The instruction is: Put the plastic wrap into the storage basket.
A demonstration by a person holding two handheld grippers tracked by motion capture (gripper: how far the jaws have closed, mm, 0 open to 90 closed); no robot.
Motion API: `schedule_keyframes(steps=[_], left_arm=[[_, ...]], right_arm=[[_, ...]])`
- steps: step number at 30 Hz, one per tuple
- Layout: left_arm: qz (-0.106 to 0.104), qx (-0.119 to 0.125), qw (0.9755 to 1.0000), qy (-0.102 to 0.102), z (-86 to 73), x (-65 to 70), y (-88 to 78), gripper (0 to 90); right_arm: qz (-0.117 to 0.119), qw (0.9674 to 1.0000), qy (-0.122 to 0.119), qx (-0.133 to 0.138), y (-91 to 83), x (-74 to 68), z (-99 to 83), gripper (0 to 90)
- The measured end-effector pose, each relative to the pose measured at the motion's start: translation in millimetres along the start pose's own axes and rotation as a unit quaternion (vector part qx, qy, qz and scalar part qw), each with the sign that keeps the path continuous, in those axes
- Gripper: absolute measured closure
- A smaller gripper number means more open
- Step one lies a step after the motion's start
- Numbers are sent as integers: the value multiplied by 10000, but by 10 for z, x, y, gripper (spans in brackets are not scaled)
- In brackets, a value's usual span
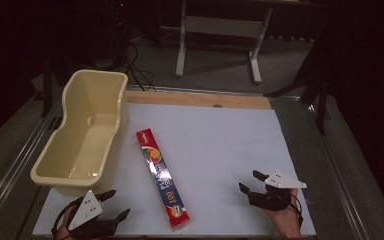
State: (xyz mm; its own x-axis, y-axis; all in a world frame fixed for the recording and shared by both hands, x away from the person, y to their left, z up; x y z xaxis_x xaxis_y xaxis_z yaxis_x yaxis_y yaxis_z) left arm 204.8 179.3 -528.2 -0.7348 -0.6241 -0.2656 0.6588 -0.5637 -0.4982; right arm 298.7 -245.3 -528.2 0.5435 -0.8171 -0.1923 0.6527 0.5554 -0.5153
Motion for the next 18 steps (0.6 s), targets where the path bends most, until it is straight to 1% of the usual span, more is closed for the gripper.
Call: schedule_keyframes(steps=[1, 4, 6, 10, 12, 13, 14, 15, 17, 18], left_arm=[[44, 24, 10000, -12, 4, -11, -5, 295], [77, 40, 10000, -12, 6, -23, -11, 298], [85, 32, 10000, -8, 4, -23, -9, 299], [141, 43, 9999, -22, 1, -34, -17, 299], [132, 35, 9999, -49, -6, -44, -17, 304], [113, 11, 9999, -77, -14, -46, -8, 304], [129, -25, 9999, -91, -25, -54, 7, 304], [129, -25, 9999, -91, -25, -54, 7, 305], [133, -27, 9998, -109, -29, -69, 17, 305], [126, -43, 9998, -132, -34, -74, 26, 305]], right_arm=[[-10, 10000, 28, 2, 0, 4, 0, 308], [-20, 10000, 63, 6, -1, 0, 1, 315], [45, 9999, 93, -9, 5, -53, 5, 340], [51, 10000, 80, -26, 24, -101, 15, 360], [127, 9999, 77, -10, 47, -156, 43, 377], [141, 9999, 55, 18, 63, -180, 66, 394], [180, 9998, 51, 78, 91, -233, 123, 455], [180, 9998, 51, 78, 91, -233, 123, 455], [250, 9996, -91, 62, 122, -330, 169, 498], [352, 9991, -249, -11, 165, -454, 187, 520]])
Point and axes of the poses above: each handheld gripper's, and its own axes: y roughly forward along the jaws, z roughly out of its top, x roughly to its right, the point moved 7 cm from there along y, roughly forward along the jaws, and after that the axes turned 14 degrees about y, right-handed, at the moved point
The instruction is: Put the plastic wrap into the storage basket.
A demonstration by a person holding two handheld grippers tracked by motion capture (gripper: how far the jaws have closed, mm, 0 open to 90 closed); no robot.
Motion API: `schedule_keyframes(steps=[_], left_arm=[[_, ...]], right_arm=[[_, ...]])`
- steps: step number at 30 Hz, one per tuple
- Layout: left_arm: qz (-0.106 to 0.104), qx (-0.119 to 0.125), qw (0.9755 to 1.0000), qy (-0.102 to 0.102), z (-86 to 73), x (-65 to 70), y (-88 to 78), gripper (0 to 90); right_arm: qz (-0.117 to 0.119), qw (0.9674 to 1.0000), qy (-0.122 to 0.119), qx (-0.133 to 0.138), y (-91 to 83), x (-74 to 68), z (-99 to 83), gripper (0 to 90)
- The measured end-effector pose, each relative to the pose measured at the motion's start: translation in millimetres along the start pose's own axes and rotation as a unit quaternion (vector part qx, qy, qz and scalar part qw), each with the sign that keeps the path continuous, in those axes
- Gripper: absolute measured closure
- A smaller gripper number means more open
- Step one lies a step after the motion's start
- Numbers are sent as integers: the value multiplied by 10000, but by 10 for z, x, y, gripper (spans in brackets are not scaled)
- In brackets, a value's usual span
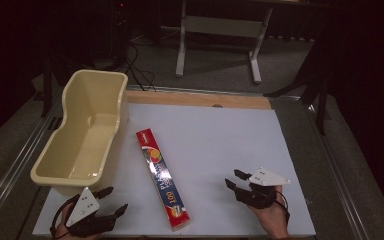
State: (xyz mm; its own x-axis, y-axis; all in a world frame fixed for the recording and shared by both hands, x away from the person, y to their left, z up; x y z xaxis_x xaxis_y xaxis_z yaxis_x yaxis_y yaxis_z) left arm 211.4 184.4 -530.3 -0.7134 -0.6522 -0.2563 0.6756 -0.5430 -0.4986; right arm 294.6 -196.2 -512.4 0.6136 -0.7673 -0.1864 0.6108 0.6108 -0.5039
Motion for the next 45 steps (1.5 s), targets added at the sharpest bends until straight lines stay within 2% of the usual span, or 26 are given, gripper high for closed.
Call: schedule_keyframes(steps=[1, 2, 3, 9, 10, 11, 15, 16, 17, 19, 20, 21, 22, 24, 26, 28, 37, 40, 42, 43, 45], left_arm=[[0, 0, 10000, 0, 0, 0, 0, 305], [16, 12, 10000, 5, 4, 1, -1, 305], [16, 12, 10000, 5, 4, 1, -1, 305], [22, 23, 10000, 25, 4, -5, -6, 308], [23, 33, 10000, 30, 5, -6, -9, 308], [23, 33, 10000, 30, 5, -6, -9, 308], [4, 11, 10000, 61, 3, 6, -5, 308], [-1, 0, 10000, 75, 4, 10, -3, 308], [-1, 0, 10000, 75, 4, 10, -3, 308], [1, 10, 10000, 71, 6, 11, -6, 309], [0, 21, 10000, 59, 7, 11, -8, 310], [0, 15, 10000, 57, 5, 10, -9, 310], [3, 12, 10000, 58, 5, 10, -9, 310], [9, 22, 10000, 61, 7, 11, -12, 312], [19, 33, 10000, 60, 9, 9, -16, 313], [25, 44, 10000, 65, 9, 6, -18, 313], [28, 54, 10000, 72, 11, 6, -22, 313], [32, 51, 10000, 75, 11, 8, -22, 312], [30, 54, 10000, 76, 12, 7, -23, 312], [30, 52, 10000, 72, 11, 8, -23, 312], [37, 58, 10000, 71, 12, 7, -28, 311]], right_arm=[[0, 10000, 0, 0, 0, 0, 0, 520], [115, 9998, -110, -101, 70, -117, 4, 529], [115, 9998, -110, -101, 70, -117, 4, 529], [516, 9978, -255, -323, 277, -434, 15, 548], [594, 9973, -286, -326, 333, -522, 42, 566], [594, 9973, -286, -326, 333, -522, 42, 566], [884, 9951, -319, -313, 425, -737, 97, 642], [984, 9941, -335, -317, 478, -839, 110, 689], [984, 9941, -335, -317, 478, -839, 110, 689], [1130, 9921, -359, -415, 541, -954, 101, 757], [1281, 9897, -404, -491, 591, -1059, 89, 825], [1281, 9897, -404, -491, 591, -1059, 89, 825], [1320, 9890, -412, -526, 609, -1100, 82, 862], [1460, 9861, -417, -672, 656, -1207, 62, 898], [1564, 9830, -549, -788, 699, -1318, 35, 900], [1637, 9803, -675, -878, 757, -1456, 4, 900], [1739, 9745, -947, -1061, 889, -1690, -52, 900], [1748, 9721, -1039, -1171, 945, -1748, -83, 900], [1679, 9691, -1165, -1383, 1020, -1779, -129, 900], [1679, 9691, -1165, -1383, 1020, -1779, -129, 900], [1657, 9667, -1201, -1535, 1063, -1787, -163, 900]])
Point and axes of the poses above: each handheld gripper's, and its own axes: y roughly forward along the jaws, z roughly out of its top, x roughly to its right, the point moved 7 cm from there along y, roughly forward along the jaws, and after that the axes turned 14 degrees about y, right-handed, at the moved point
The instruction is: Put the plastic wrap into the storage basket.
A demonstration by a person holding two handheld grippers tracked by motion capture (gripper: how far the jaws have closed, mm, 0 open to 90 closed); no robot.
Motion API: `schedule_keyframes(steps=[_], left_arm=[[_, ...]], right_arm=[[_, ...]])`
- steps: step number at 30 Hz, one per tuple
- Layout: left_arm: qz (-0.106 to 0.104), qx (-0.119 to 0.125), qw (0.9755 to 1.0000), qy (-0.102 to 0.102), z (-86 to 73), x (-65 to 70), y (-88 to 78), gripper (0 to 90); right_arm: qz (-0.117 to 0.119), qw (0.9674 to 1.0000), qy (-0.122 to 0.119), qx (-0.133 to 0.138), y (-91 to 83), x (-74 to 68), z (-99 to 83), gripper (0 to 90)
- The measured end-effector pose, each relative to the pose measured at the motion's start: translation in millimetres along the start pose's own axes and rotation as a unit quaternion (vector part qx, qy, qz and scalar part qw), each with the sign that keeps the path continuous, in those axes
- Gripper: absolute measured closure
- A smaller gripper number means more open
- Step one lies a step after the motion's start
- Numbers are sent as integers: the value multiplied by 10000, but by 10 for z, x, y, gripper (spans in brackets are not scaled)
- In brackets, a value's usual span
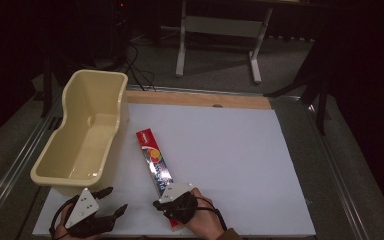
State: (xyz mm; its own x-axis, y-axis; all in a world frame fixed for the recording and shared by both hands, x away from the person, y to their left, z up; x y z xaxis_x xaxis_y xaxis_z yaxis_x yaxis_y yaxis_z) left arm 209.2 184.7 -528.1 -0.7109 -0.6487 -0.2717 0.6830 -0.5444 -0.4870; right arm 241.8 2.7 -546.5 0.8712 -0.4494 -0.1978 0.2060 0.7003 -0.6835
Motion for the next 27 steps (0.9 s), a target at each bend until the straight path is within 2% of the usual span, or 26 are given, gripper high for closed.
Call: schedule_keyframes(steps=[2, 4, 7, 9, 12, 20, 21, 22, 25, 27], left_arm=[[-2, -1, 10000, -4, -1, -2, -3, 311], [-1, 1, 10000, -9, -2, -3, -4, 311], [4, 25, 10000, -16, 0, -1, -9, 311], [17, 31, 10000, -22, -2, -4, -14, 311], [22, 32, 10000, -23, -3, -5, -17, 310], [39, 31, 10000, -30, -2, -7, -17, 309], [42, 30, 10000, -30, -2, -7, -17, 308], [43, 27, 10000, -31, -2, -7, -16, 308], [49, 33, 10000, -40, -3, -10, -15, 307], [51, 30, 10000, -42, -4, -11, -15, 307]], right_arm=[[38, 10000, 14, -85, 26, -8, -13, 900], [-31, 9998, -94, -148, 29, -14, -11, 900], [-87, 9996, -131, -221, 4, -6, -5, 900], [-232, 9990, -203, -310, -37, 39, -25, 900], [-321, 9987, -208, -343, -79, 89, -48, 900], [-686, 9966, -32, -454, -331, 408, -191, 900], [-791, 9956, 29, -500, -403, 504, -234, 900], [-791, 9956, 29, -500, -403, 504, -234, 900], [-943, 9941, 131, -526, -536, 694, -306, 900], [-1023, 9931, 139, -551, -565, 739, -320, 900]])
Point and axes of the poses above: each handheld gripper's, and its own axes: y roughly forward along the jaws, z roughly out of its top, x roughly to its right, the point moved 7 cm from there along y, roughly forward along the jaws, and after that the axes turned 14 degrees about y, right-handed, at the moved point
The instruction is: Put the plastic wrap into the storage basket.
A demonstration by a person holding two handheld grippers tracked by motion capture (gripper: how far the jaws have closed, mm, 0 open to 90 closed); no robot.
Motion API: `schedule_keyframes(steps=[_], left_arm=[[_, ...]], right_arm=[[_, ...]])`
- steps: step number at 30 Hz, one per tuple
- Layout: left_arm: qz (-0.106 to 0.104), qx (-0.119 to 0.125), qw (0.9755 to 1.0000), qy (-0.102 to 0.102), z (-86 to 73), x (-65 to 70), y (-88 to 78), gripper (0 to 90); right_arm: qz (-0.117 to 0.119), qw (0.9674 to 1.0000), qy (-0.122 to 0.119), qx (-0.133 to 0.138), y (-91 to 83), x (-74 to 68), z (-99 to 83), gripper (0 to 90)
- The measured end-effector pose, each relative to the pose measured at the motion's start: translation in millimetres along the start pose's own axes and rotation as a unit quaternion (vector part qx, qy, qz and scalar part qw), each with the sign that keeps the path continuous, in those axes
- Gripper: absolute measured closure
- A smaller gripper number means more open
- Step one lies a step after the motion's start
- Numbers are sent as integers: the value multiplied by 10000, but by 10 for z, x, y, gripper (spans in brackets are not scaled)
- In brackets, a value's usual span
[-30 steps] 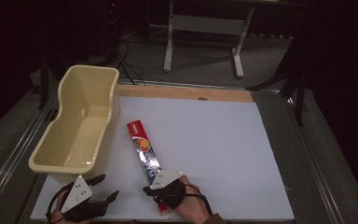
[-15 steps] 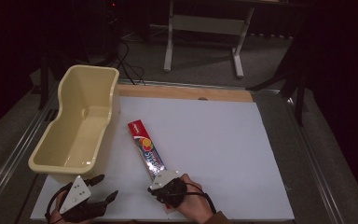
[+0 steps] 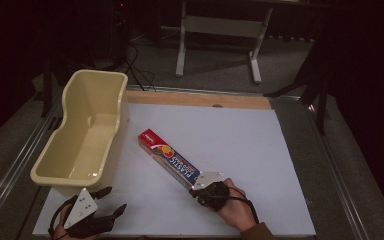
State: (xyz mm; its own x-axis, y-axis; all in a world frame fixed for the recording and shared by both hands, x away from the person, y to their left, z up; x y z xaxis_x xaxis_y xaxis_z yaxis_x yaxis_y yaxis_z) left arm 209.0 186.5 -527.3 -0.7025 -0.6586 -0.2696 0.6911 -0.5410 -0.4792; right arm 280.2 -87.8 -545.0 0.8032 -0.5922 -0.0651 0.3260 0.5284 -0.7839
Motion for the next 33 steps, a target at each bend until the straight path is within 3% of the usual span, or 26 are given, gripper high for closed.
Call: schedule_keyframes(steps=[3, 4, 6, 7, 8, 9, 10, 11, 12, 13, 16, 20, 25, 27, 29, 33], left_arm=[[2, -18, 10000, -5, -4, -1, 2, 307], [0, -16, 10000, -5, -3, -2, 3, 307], [-1, -14, 10000, -5, -3, -4, 3, 307], [-4, -16, 10000, -8, -3, -5, 5, 307], [-4, -21, 10000, 1, -3, -5, 9, 307], [-4, -21, 10000, 1, -3, -5, 9, 307], [-12, -20, 10000, 0, -2, -4, 10, 307], [-11, -25, 10000, 4, -2, -3, 11, 307], [-11, -21, 10000, -1, -1, -1, 8, 307], [-11, -21, 10000, -1, -1, -1, 8, 307], [-15, -15, 10000, -4, -2, -2, 6, 307], [-19, -16, 10000, -3, -4, -3, 7, 307], [-30, -10, 10000, -7, -4, -2, 6, 307], [-26, -1, 10000, -9, -2, 1, 2, 307], [-23, -4, 10000, -7, -5, -2, -4, 307], [-13, 21, 10000, -33, -5, -2, -11, 307]], right_arm=[[-250, 9996, 68, -88, -38, 154, -27, 900], [-183, 9995, 257, -102, -62, 226, -21, 898], [-89, 9994, 318, -63, -73, 231, -9, 872], [78, 9993, 351, 29, -100, 223, 15, 788], [162, 9983, 451, 325, -166, 220, 112, 625], [162, 9983, 451, 325, -166, 220, 112, 625], [119, 9976, 480, 487, -197, 237, 203, 512], [119, 9976, 480, 487, -197, 237, 203, 512], [15, 9972, 510, 554, -184, 279, 274, 419], [15, 9972, 510, 554, -184, 279, 274, 419], [-103, 9961, 699, 530, -88, 373, 353, 300], [-75, 9968, 739, 284, 125, 445, 395, 194], [-251, 9981, 548, -101, 335, 504, 444, 216], [-200, 9980, 522, -307, 394, 507, 435, 294], [-348, 9976, 411, -436, 387, 538, 421, 368], [-409, 9966, 455, -558, 324, 556, 359, 381]])
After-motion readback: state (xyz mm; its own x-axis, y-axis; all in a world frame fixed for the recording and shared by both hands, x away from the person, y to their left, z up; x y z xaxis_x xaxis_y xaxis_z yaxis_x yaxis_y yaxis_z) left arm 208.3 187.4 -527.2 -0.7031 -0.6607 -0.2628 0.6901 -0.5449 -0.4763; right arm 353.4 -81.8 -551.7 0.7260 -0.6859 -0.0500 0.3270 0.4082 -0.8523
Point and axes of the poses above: each handheld gripper's, and its own axes: y roughly forward along the jaws, z roughly out of its top, x roughly to its right, the point moved 7 cm from there along y, roughly forward along the jaws, and after that the axes turned 14 degrees about y, right-handed, at the moved point
